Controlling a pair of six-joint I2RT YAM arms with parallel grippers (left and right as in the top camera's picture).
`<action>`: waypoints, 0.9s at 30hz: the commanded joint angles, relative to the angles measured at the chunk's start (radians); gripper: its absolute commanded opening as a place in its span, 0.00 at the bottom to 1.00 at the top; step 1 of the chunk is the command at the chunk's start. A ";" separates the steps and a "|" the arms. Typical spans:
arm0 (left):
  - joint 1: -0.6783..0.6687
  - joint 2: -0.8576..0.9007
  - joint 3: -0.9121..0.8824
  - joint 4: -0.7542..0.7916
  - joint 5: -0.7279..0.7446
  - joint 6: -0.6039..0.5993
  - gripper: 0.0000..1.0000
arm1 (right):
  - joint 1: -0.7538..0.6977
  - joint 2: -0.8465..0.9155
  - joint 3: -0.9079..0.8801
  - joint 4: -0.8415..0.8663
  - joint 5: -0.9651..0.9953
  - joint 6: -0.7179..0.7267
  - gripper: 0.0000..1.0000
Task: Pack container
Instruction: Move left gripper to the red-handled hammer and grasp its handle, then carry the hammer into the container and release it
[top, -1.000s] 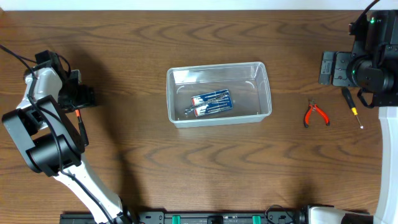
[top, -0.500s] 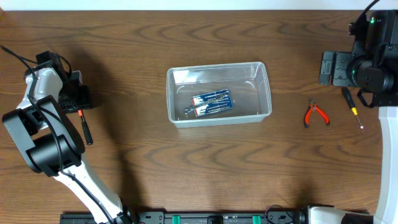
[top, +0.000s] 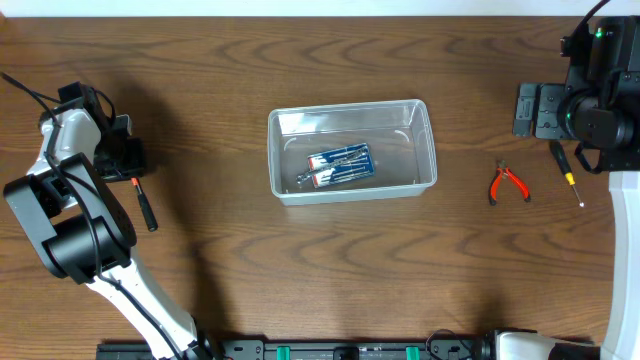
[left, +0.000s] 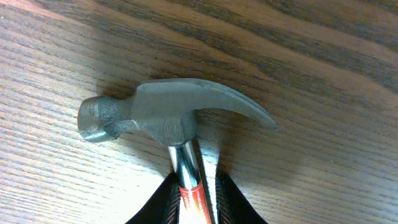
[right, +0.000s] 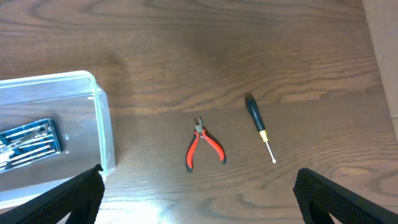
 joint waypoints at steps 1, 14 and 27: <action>0.002 0.046 -0.041 -0.008 -0.034 0.006 0.12 | -0.004 0.003 0.005 -0.001 0.010 -0.019 0.99; 0.002 0.046 -0.041 -0.008 -0.034 0.006 0.06 | -0.004 0.003 0.005 0.000 0.010 -0.019 0.99; -0.135 -0.147 0.123 -0.187 0.071 -0.011 0.06 | -0.004 0.003 0.005 -0.003 0.010 -0.018 0.99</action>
